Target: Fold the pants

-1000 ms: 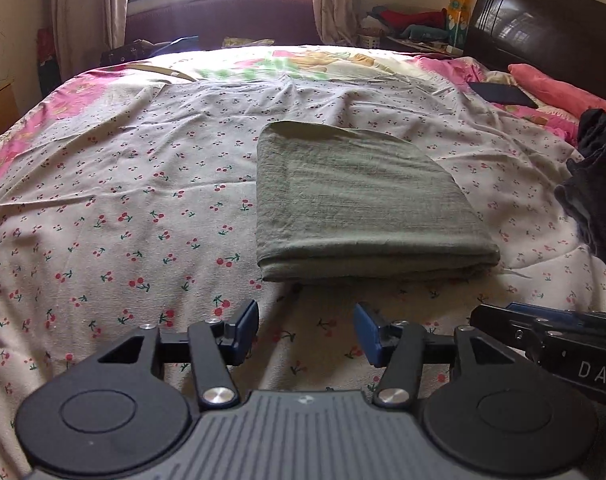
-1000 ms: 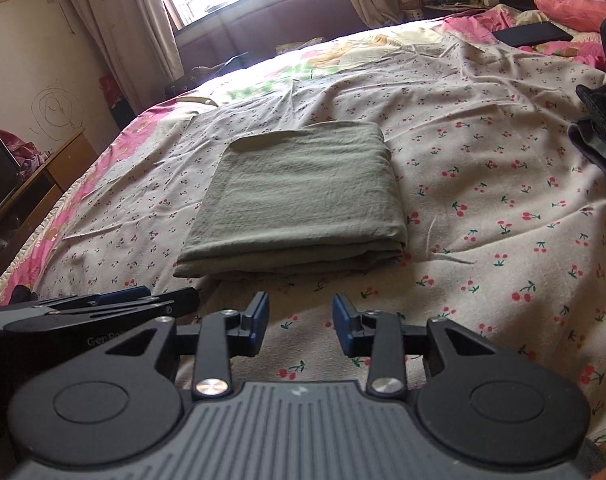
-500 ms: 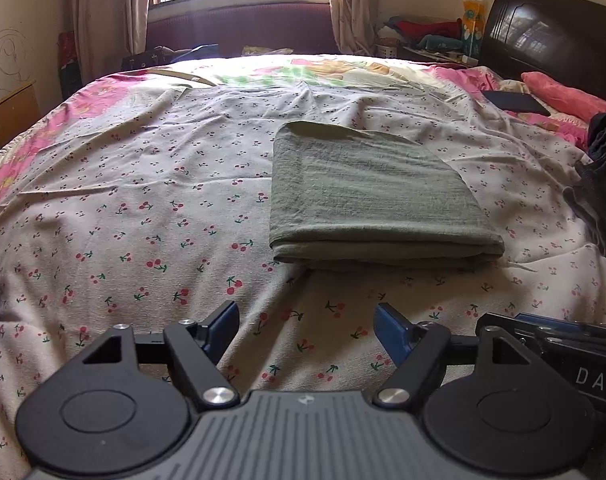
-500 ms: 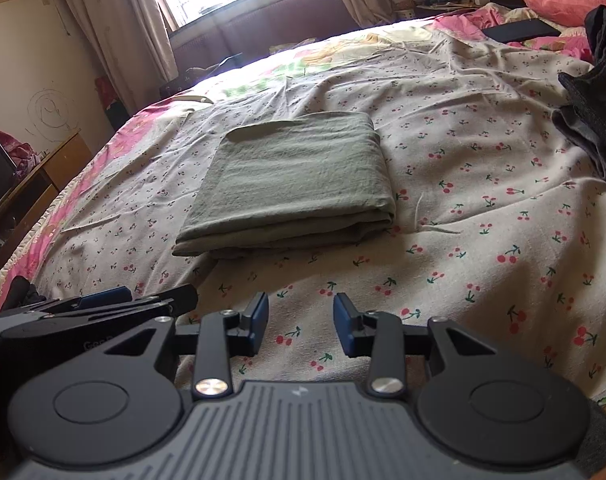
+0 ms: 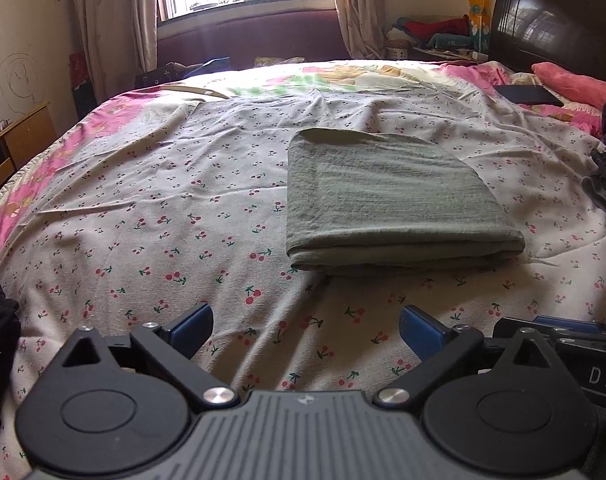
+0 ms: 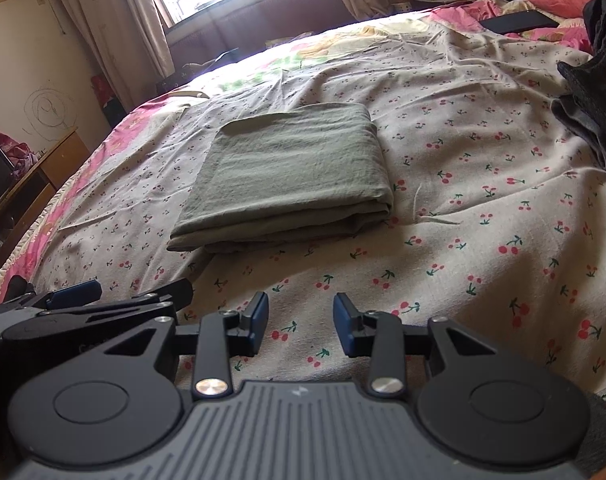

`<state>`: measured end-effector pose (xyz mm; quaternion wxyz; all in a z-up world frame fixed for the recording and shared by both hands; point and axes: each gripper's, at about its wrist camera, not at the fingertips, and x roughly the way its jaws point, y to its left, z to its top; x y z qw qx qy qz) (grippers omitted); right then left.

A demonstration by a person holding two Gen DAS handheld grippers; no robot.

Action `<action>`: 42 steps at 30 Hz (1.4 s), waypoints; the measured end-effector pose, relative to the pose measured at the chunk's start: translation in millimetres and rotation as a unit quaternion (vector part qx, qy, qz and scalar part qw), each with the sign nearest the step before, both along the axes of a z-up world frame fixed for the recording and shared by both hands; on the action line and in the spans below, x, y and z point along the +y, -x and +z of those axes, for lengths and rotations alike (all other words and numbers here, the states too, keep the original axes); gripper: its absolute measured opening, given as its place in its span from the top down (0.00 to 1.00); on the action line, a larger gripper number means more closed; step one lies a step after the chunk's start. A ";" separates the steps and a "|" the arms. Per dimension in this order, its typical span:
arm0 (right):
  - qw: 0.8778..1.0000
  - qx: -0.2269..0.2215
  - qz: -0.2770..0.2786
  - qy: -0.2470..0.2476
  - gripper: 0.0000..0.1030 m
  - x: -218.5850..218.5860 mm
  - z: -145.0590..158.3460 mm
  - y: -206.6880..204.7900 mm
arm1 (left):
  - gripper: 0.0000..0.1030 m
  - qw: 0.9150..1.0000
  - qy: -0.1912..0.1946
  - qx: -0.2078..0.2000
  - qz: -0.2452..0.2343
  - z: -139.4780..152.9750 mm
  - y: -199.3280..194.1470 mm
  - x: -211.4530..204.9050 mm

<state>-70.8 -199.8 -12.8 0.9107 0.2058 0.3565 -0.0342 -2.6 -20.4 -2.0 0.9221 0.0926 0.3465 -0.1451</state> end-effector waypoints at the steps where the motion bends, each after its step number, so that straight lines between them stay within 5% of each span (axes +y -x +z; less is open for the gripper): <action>1: 1.000 0.001 0.000 0.000 0.64 -0.3 -0.2 -0.4 | 0.00 1.000 0.001 -0.001 -0.001 0.1 0.3 0.2; 42: 1.000 0.023 -0.008 0.008 0.64 -0.2 -6.2 -5.3 | 0.00 1.000 0.015 0.026 -0.002 -7.3 -0.6 5.6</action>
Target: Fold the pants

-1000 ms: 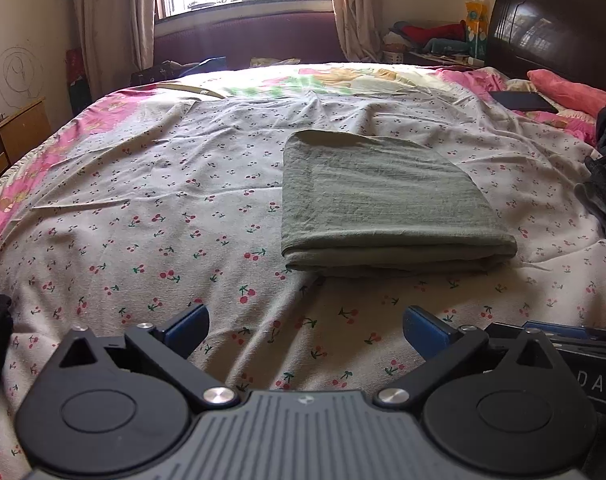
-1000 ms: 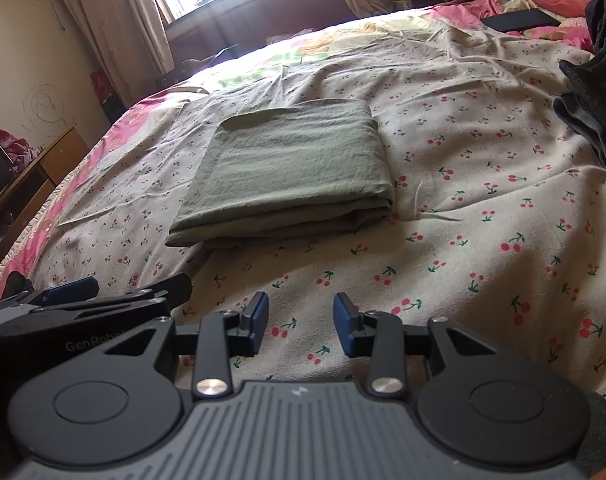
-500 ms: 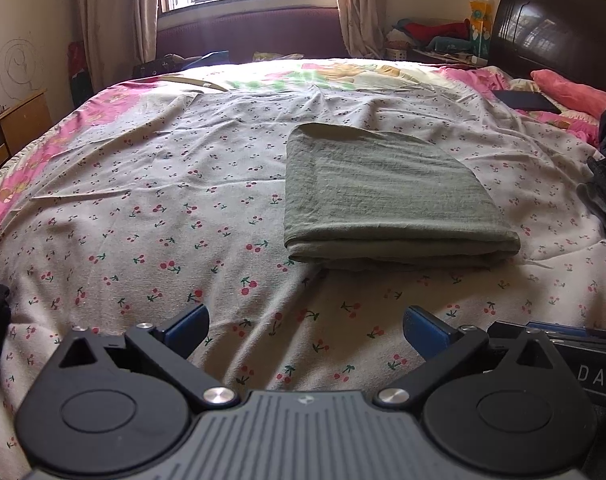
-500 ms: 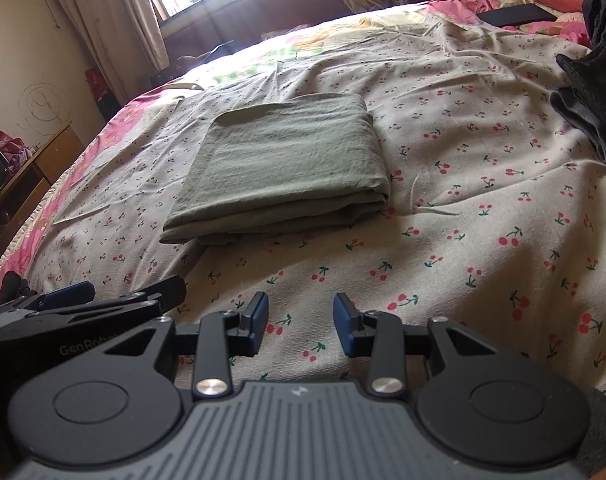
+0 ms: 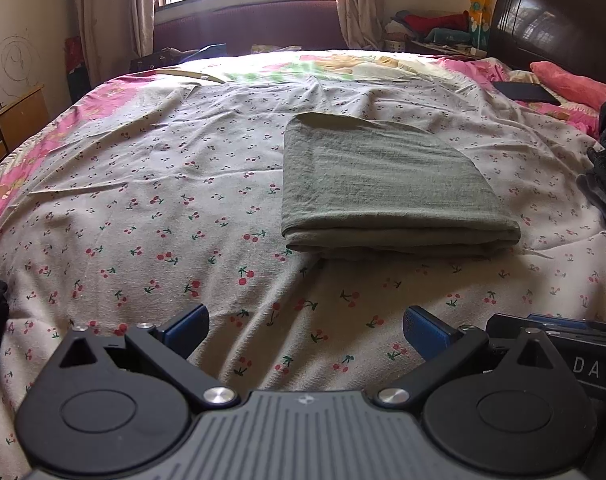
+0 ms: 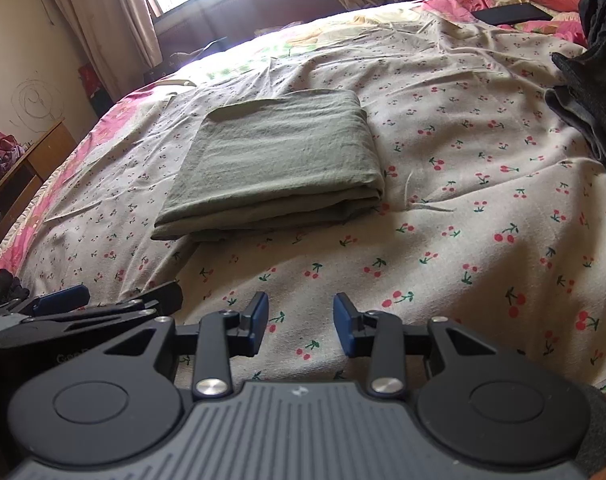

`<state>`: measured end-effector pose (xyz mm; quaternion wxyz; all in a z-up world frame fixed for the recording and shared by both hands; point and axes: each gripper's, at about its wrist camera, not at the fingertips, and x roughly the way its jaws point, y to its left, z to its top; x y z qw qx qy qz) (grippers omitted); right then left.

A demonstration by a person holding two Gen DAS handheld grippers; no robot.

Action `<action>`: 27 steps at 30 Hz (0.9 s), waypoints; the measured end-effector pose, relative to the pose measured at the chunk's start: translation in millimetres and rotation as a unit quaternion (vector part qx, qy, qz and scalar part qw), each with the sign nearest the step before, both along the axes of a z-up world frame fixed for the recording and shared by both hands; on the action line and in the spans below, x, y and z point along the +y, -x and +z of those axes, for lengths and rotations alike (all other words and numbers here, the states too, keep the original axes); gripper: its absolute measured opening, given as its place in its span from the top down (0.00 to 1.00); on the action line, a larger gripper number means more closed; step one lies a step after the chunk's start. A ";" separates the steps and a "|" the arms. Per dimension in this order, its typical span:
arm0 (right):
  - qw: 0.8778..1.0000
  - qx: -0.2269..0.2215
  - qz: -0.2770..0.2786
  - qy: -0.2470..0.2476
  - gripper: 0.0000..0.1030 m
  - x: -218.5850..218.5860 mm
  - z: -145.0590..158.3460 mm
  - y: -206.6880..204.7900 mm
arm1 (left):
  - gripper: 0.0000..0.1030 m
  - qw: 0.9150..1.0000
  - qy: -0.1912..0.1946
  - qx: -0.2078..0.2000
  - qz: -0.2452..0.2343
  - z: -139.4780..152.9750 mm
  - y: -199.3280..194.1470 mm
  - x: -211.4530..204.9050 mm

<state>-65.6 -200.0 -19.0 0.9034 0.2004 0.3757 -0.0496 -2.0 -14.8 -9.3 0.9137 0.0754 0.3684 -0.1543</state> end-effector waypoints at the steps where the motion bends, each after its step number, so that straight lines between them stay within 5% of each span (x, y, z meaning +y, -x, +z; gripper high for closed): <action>1: 1.000 0.000 0.000 0.000 0.64 0.0 -0.1 -0.1 | 0.00 1.000 0.001 0.001 0.000 -0.2 -0.3 0.3; 27: 1.000 0.003 0.001 -0.005 0.64 -0.7 -2.2 -1.5 | 0.00 1.000 0.006 0.010 0.002 -1.8 -2.1 1.5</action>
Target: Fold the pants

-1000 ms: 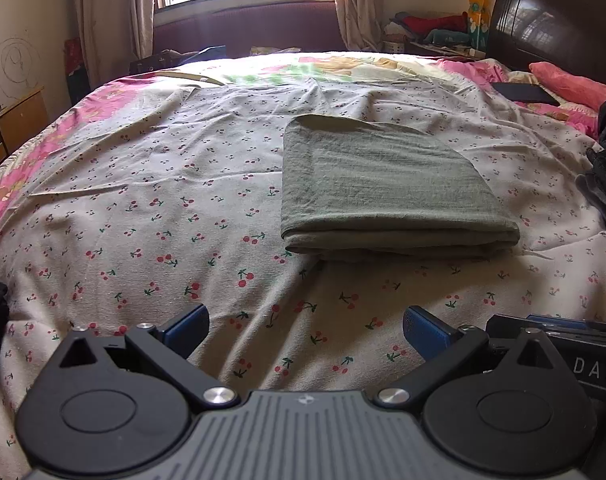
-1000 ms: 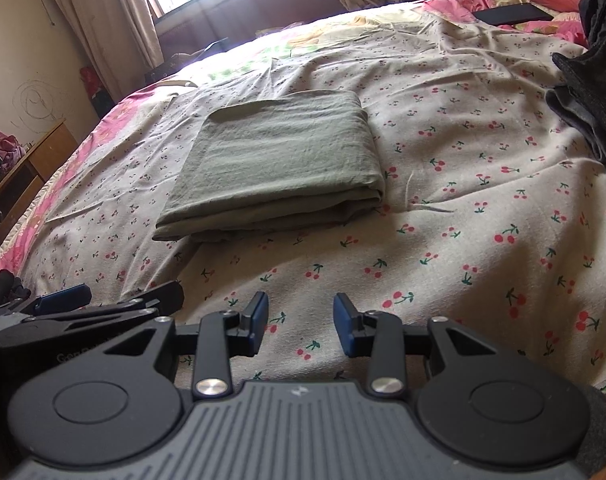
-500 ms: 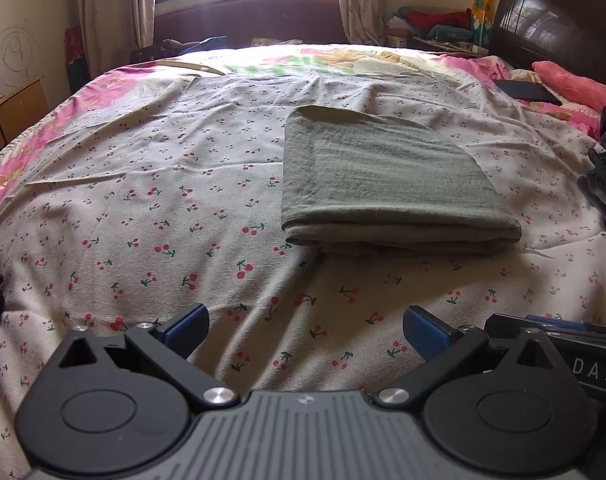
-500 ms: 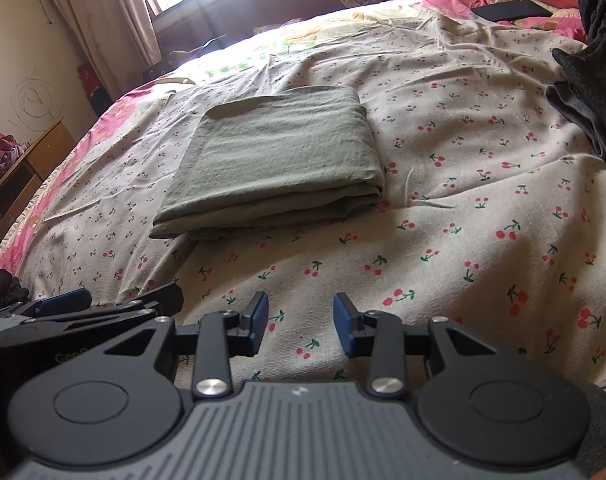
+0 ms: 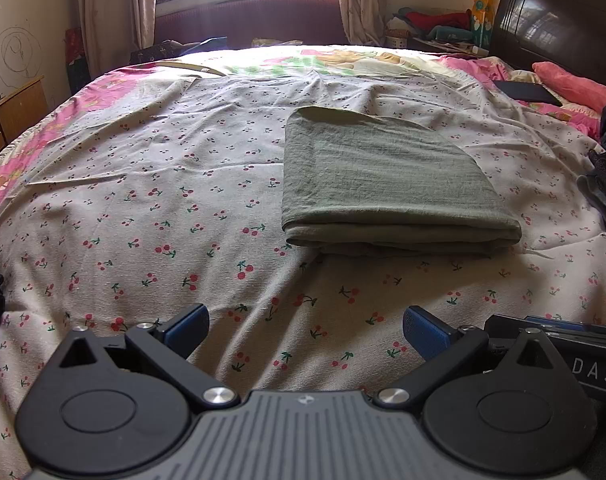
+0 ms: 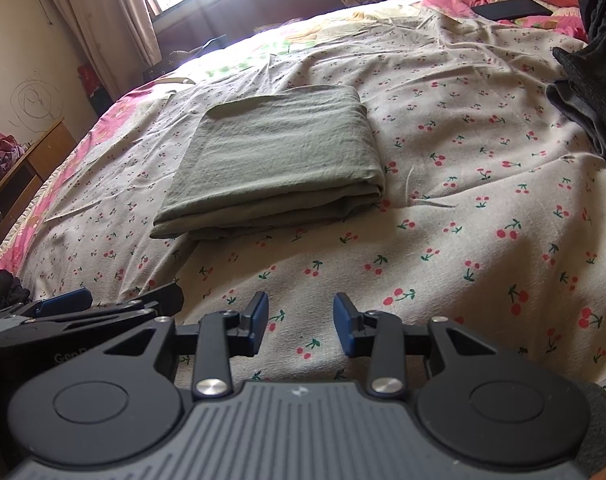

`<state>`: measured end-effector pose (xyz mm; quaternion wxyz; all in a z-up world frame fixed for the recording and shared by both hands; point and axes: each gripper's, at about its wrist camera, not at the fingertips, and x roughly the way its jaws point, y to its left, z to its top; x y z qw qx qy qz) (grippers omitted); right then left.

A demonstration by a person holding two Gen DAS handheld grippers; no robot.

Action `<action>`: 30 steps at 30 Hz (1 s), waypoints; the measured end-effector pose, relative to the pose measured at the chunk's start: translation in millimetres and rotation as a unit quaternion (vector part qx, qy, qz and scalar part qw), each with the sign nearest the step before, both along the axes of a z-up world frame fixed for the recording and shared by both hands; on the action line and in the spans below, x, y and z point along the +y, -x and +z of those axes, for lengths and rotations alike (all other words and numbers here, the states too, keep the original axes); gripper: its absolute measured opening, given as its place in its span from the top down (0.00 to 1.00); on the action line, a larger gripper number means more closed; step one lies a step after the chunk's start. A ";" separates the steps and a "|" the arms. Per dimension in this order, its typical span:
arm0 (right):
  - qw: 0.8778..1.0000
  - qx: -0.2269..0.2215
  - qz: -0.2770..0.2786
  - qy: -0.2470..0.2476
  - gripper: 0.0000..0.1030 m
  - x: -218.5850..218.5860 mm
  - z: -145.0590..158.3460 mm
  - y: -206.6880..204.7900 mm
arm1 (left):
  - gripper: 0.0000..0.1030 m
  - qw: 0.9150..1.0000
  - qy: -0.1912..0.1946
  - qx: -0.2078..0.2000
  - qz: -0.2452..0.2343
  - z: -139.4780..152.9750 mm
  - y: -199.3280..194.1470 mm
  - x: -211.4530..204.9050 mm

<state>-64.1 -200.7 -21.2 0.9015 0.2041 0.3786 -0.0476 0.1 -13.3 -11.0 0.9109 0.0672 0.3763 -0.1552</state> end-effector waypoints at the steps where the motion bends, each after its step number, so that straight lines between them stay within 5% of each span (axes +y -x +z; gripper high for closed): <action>1: 1.000 0.000 0.000 0.000 0.64 0.0 0.0 0.0 | 0.00 1.000 0.000 0.000 0.000 0.0 0.0 0.1; 30: 1.000 0.003 -0.003 0.000 0.64 -0.1 -1.8 -0.6 | 0.00 1.000 0.005 0.003 0.000 0.2 -1.3 0.8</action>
